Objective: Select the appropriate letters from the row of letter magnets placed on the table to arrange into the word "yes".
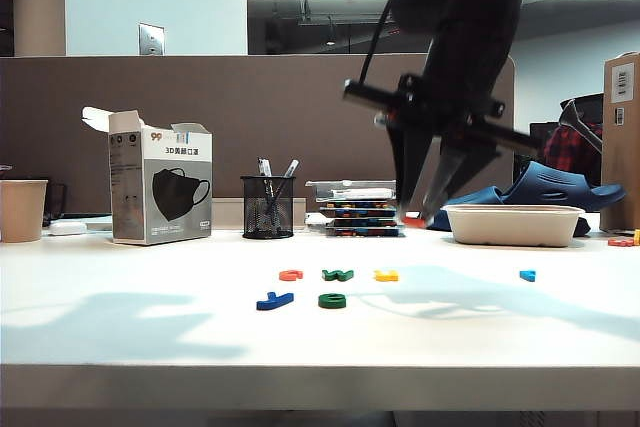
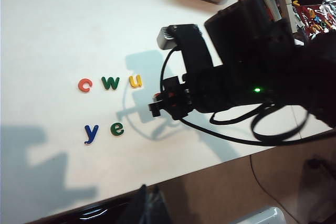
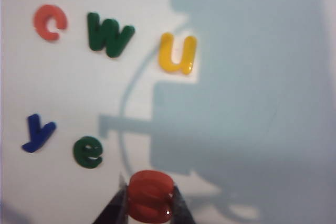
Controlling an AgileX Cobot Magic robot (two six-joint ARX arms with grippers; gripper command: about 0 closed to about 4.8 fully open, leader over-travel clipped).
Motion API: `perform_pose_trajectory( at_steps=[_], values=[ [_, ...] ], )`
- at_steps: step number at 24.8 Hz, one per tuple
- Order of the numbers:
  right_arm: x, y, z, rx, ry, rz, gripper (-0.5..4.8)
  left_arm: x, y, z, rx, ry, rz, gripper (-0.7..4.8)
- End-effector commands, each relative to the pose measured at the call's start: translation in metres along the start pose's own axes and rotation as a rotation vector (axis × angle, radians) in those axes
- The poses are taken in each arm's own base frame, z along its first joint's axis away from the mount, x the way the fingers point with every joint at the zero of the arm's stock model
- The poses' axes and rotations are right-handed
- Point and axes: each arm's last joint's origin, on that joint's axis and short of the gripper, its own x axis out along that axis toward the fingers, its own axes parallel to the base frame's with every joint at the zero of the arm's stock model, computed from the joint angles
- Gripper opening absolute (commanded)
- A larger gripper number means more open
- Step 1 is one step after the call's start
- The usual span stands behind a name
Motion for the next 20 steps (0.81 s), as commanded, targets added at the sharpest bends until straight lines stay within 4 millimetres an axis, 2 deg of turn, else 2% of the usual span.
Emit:
perform_pose_trajectory(
  at_steps=[1,8,20],
  values=[
    [0.01,0.005,-0.001,-0.007,0.022,0.0,0.84,-0.002,0.0,0.001,0.004,-0.011,-0.005,-0.05],
    [0.026,0.019,-0.01,-0.027,0.055,-0.011,0.84,-0.002,0.0,0.001,0.004,-0.011,-0.005,-0.05],
    [0.032,0.018,-0.014,0.011,0.048,-0.023,0.84,-0.002,0.0,0.001,0.003,-0.011,-0.005,-0.05]
  ],
)
